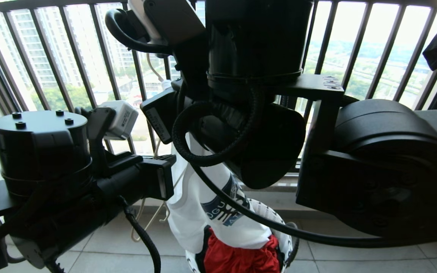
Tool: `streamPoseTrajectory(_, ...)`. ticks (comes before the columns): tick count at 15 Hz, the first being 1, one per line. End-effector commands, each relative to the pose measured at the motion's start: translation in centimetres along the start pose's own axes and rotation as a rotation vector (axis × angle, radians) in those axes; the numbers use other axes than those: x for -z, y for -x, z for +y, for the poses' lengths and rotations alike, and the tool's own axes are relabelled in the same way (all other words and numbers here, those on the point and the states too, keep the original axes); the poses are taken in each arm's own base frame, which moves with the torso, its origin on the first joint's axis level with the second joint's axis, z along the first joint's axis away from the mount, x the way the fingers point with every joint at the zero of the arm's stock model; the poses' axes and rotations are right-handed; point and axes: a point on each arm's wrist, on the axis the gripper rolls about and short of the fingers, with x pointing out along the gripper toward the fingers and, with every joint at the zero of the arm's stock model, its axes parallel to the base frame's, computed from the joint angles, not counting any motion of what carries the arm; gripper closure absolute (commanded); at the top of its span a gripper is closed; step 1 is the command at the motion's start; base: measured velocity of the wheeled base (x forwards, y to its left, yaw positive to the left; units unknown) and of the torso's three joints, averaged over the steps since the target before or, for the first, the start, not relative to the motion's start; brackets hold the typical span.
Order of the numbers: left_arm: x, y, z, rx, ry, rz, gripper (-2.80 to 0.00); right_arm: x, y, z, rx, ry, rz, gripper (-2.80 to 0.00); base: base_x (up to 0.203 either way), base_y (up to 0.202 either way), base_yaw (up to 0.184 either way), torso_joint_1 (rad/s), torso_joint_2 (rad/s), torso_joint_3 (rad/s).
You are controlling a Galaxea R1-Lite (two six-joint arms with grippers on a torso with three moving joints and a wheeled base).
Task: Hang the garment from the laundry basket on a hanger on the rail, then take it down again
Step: Hang the clothes on the clothes rack
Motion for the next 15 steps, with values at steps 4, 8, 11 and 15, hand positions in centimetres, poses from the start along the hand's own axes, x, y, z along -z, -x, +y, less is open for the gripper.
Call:
streamPoseTrajectory(4, -0.1, -0.9, 0.7, -0.026, -0.008, -0.089, 0.0, -0.2, 0.2, -0.2, 0.043, -0.002, 0.009, 0.0, 0.0, 0.0, 0.0, 0.0, 0.0, 0.0)
streamPoseTrajectory(8, 0.1, -1.1, 0.7, -0.018, 0.0, -0.135, 0.0, -0.3, 0.2, -0.2, 0.05, -0.001, 0.008, 0.0, 0.0, 0.0, 0.0, 0.0, 0.0, 0.0)
streamPoseTrajectory(11, 0.5, -1.7, 0.7, -0.025, -0.015, -0.119, 0.0, -0.9, 0.5, -0.1, 0.046, -0.012, -0.011, 0.0, 0.0, 0.0, 0.0, 0.0, 0.0, 0.0)
streamPoseTrajectory(15, 0.5, -1.8, 1.0, -0.039, -0.014, -0.121, 0.0, -0.8, 0.6, 0.5, 0.031, -0.008, -0.006, 0.0, 0.0, 0.0, 0.0, 0.0, 0.0, 0.0)
